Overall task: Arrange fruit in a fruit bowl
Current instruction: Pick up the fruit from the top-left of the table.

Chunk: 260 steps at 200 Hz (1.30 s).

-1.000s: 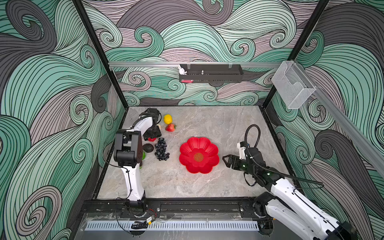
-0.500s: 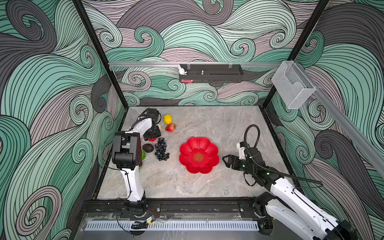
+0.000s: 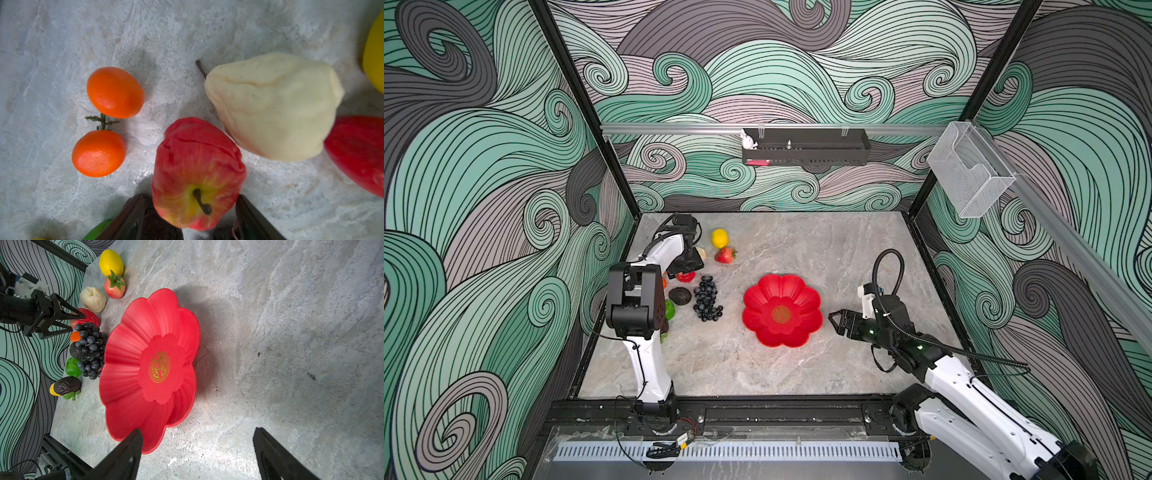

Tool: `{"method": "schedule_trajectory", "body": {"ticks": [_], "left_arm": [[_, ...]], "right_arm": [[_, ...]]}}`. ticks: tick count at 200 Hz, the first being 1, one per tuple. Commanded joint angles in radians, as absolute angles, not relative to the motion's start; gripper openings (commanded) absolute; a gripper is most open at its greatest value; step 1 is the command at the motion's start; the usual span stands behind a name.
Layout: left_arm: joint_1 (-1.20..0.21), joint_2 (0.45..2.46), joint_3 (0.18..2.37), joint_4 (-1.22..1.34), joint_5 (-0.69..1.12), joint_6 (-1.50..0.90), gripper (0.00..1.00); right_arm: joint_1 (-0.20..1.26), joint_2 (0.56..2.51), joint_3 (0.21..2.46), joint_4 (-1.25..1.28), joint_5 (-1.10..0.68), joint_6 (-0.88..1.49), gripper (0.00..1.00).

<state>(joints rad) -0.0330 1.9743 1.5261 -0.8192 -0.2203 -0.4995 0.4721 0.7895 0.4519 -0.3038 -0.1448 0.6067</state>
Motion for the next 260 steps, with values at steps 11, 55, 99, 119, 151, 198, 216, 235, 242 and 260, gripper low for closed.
{"method": "schedule_trajectory", "body": {"ticks": [11,55,99,119,151,198,216,235,242,260], "left_arm": [[-0.016,2.031,1.582,-0.849,-0.178,-0.477,0.78],[-0.011,2.087,1.634,-0.873,-0.155,-0.472,0.73],[-0.010,2.053,1.615,-0.863,-0.162,-0.480,0.61],[-0.011,2.004,1.577,-0.844,-0.173,-0.493,0.61],[-0.013,1.851,1.489,-0.805,-0.160,-0.525,0.59],[-0.077,1.579,1.374,-0.707,-0.065,-0.549,0.57],[-0.148,1.516,1.346,-0.685,-0.003,-0.548,0.56],[-0.237,1.500,1.361,-0.735,0.034,-0.535,0.56],[-0.268,1.499,1.366,-0.754,0.052,-0.529,0.56],[-0.335,1.503,1.373,-0.791,0.113,-0.512,0.55]], "right_arm": [[0.477,0.784,0.459,-0.314,-0.128,0.609,0.84],[0.477,0.785,0.455,-0.314,-0.127,0.611,0.84],[0.477,0.781,0.455,-0.322,-0.124,0.611,0.84],[0.476,0.780,0.453,-0.322,-0.121,0.616,0.84],[0.477,0.782,0.455,-0.324,-0.120,0.620,0.84],[0.477,0.788,0.454,-0.321,-0.116,0.630,0.85],[0.477,0.789,0.456,-0.321,-0.115,0.629,0.85],[0.477,0.790,0.455,-0.319,-0.112,0.628,0.85],[0.477,0.788,0.454,-0.318,-0.112,0.628,0.85],[0.477,0.788,0.448,-0.308,-0.110,0.627,0.85]]}}
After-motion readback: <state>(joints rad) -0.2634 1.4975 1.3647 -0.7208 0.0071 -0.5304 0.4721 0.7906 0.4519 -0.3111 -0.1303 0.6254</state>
